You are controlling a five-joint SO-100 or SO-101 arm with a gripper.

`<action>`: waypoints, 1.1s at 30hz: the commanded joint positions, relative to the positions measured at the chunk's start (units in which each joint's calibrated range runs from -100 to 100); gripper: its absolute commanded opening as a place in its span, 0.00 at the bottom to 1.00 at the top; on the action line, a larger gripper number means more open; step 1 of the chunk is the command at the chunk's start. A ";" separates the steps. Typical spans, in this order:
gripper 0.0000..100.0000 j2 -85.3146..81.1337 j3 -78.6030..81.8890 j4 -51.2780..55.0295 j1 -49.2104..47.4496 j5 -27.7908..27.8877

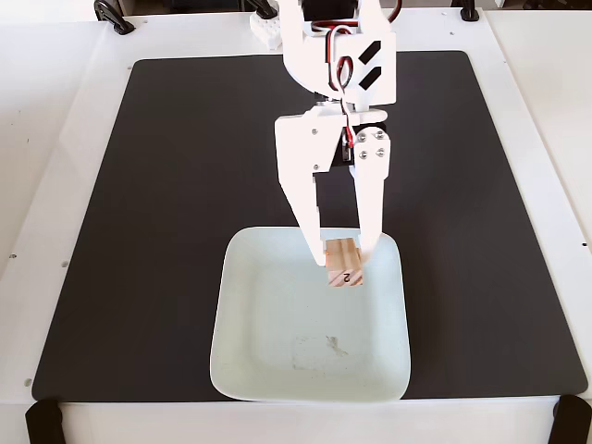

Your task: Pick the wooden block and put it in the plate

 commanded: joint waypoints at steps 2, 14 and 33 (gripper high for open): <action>0.01 -1.27 -0.34 -0.83 2.48 0.22; 0.01 -1.27 -0.43 -0.83 6.63 0.11; 0.23 -1.19 -0.34 -0.83 5.51 0.11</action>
